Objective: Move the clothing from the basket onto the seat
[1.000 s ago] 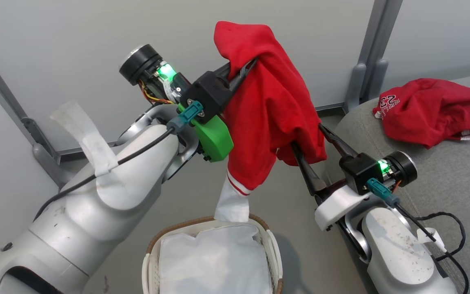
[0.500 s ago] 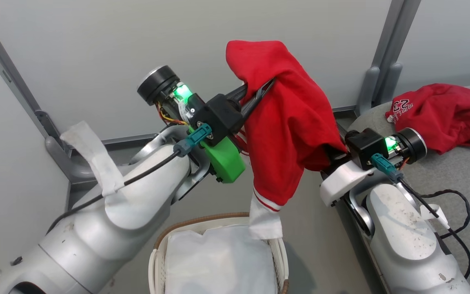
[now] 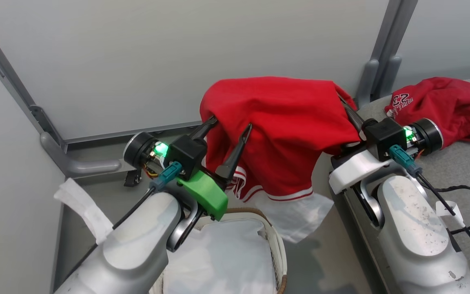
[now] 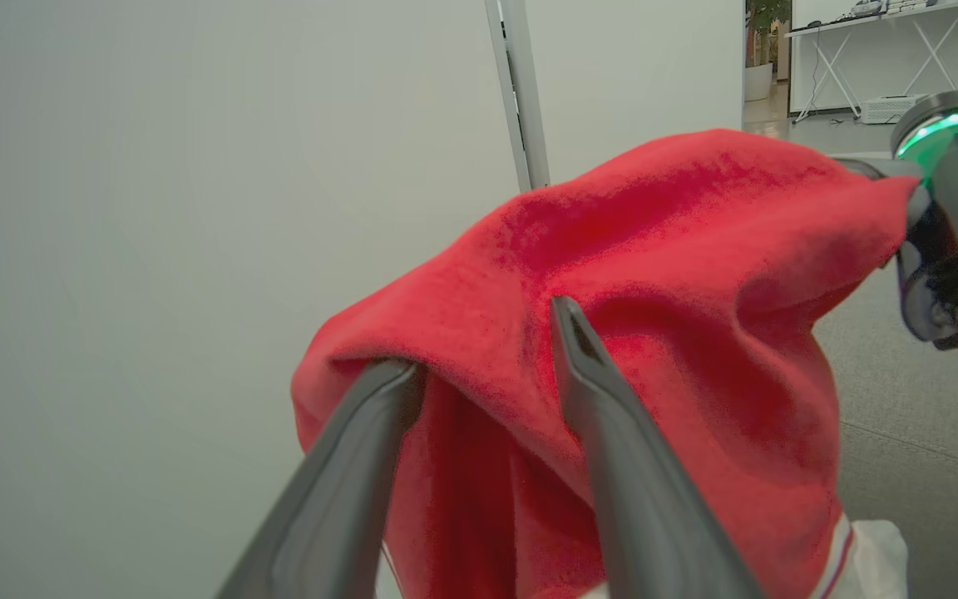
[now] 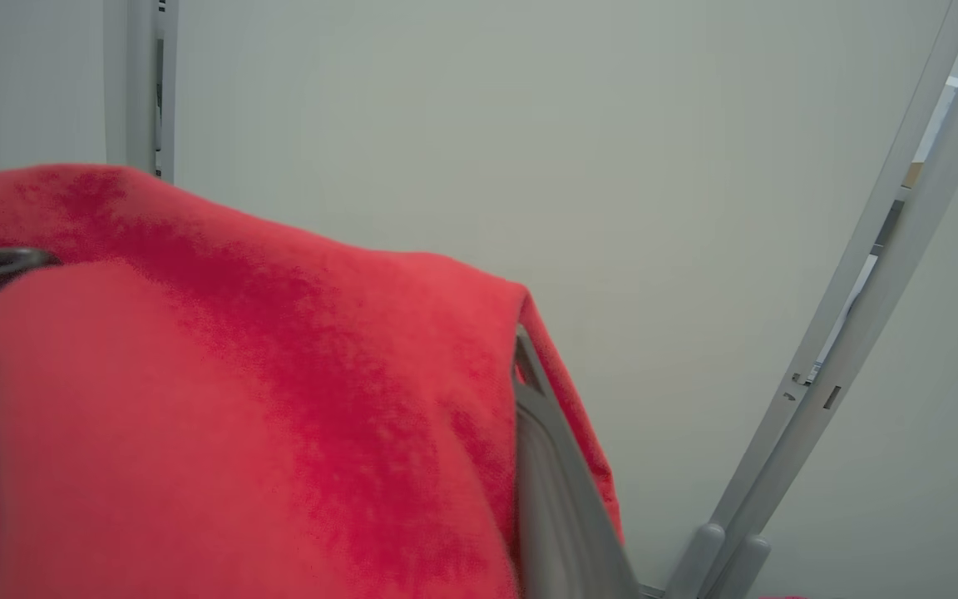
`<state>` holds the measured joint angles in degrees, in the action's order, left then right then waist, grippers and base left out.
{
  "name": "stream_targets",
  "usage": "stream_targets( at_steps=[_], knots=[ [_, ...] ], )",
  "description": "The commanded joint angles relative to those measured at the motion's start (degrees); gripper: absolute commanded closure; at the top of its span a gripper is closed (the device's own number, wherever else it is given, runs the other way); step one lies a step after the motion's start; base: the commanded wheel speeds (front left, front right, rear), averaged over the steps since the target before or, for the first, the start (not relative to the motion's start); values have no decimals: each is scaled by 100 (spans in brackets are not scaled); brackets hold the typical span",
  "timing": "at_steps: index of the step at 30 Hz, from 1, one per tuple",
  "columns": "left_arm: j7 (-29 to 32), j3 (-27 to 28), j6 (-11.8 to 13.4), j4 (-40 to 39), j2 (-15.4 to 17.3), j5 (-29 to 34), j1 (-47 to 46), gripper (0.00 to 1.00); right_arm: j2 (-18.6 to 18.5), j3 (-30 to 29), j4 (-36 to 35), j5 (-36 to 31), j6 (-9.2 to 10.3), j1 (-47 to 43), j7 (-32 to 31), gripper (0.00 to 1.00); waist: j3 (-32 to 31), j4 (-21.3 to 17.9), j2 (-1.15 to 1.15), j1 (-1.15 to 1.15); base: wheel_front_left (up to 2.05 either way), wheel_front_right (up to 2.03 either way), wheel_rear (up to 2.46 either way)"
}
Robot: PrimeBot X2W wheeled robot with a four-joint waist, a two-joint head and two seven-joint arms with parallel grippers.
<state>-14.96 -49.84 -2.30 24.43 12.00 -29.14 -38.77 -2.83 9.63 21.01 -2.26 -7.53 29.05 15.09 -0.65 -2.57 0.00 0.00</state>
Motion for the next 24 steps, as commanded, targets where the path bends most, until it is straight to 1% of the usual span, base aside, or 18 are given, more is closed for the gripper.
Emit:
stream_targets(
  at_steps=[1,5,8,14,24],
  knots=[
    [-25,145,43,-36,-41,-42,201,0,-13,-34,-70,-7,8,-76,10,100,22,-17,0,0,0,0,0],
    [-18,518,58,-10,-101,114,673,0,-12,-68,-200,-22,8,-156,11,100,54,-44,0,0,0,0,0],
    [-19,737,-34,82,-169,307,1083,0,-16,-125,-289,-44,8,-239,11,100,76,-64,0,0,0,0,0],
    [-20,1181,-184,233,-370,477,1710,0,-13,-206,-315,-23,8,-466,11,100,112,-97,0,0,0,0,0],
    [-20,1668,-373,314,-674,831,2241,0,-14,-271,-287,-39,8,-611,11,100,175,-128,0,0,0,0,0]
  ],
)
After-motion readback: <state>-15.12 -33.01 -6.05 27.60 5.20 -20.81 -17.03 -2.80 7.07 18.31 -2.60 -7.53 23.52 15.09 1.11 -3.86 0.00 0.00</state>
